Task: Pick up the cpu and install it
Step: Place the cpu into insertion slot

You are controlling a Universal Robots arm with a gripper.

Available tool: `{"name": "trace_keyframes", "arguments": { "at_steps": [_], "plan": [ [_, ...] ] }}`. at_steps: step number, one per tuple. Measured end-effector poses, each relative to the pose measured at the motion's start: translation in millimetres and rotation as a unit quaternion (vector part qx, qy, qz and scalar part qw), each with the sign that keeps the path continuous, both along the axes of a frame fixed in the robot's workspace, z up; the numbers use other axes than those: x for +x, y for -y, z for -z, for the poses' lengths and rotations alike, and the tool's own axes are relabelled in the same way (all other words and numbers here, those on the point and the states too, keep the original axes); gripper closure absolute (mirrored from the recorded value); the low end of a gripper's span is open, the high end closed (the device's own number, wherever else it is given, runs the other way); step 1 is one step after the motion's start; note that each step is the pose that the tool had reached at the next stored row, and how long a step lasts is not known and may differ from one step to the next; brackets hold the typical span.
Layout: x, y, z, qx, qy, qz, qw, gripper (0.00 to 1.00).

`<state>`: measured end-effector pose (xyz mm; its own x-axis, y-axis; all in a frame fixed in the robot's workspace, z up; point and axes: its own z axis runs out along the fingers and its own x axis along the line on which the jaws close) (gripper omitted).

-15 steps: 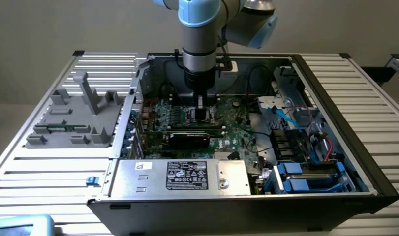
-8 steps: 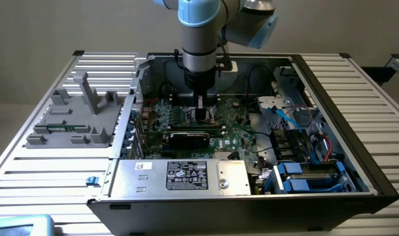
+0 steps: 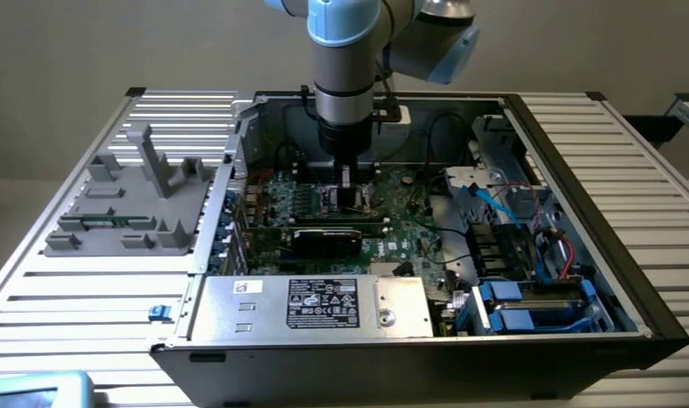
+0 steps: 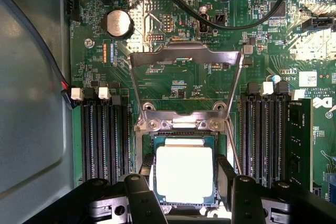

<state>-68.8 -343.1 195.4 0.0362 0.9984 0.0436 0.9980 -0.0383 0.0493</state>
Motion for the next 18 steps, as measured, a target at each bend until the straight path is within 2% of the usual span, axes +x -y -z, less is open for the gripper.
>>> {"name": "trace_keyframes", "arguments": {
  "at_steps": [4,5,11,14,18],
  "plan": [
    [0.1,-0.1,0.1,0.0002,0.0001,0.0,1.0,0.43],
    [0.0,-0.1,0.1,0.0001,0.0001,0.0,1.0,0.36],
    [0.0,0.1,-1.4,-0.0001,-0.0001,0.0,1.0,0.36],
    [0.0,0.0,-5.4,0.0001,0.0,0.0,1.0,0.36],
    [0.0,0.0,-20.2,0.0002,0.0,0.0,1.0,0.36]
  ]
}}
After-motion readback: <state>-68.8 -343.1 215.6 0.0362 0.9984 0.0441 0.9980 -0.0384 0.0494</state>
